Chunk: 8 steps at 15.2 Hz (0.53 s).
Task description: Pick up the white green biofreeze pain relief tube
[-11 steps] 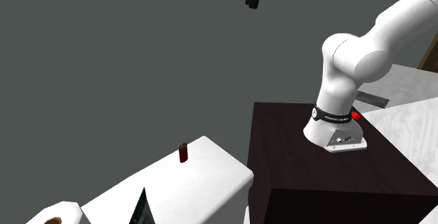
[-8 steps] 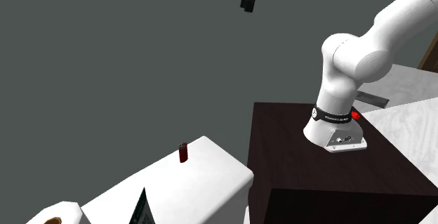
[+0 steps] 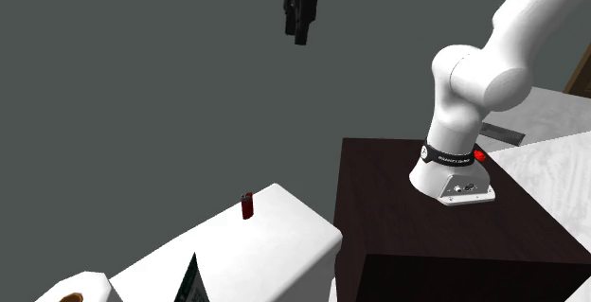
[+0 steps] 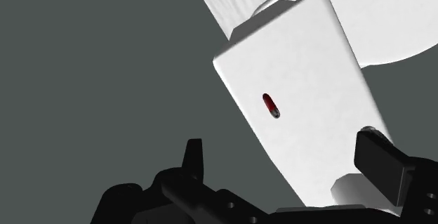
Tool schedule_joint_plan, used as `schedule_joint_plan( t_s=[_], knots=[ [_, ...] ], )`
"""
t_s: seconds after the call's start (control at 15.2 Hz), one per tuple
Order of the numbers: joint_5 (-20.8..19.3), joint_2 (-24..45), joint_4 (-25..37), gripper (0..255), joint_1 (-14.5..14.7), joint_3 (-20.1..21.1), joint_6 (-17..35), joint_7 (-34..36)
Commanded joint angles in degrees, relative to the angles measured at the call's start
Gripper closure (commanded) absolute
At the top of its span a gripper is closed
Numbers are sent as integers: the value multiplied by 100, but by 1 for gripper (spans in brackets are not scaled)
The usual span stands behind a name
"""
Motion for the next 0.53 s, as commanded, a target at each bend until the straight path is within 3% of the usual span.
schedule_joint_plan(
  t_s=[0.0, 0.46],
  knots=[
    [3, 407, 136, 0, 98, 67, 201, -157],
    [-67, 1785, 821, 0, 400, 348, 638, -635]
  ],
)
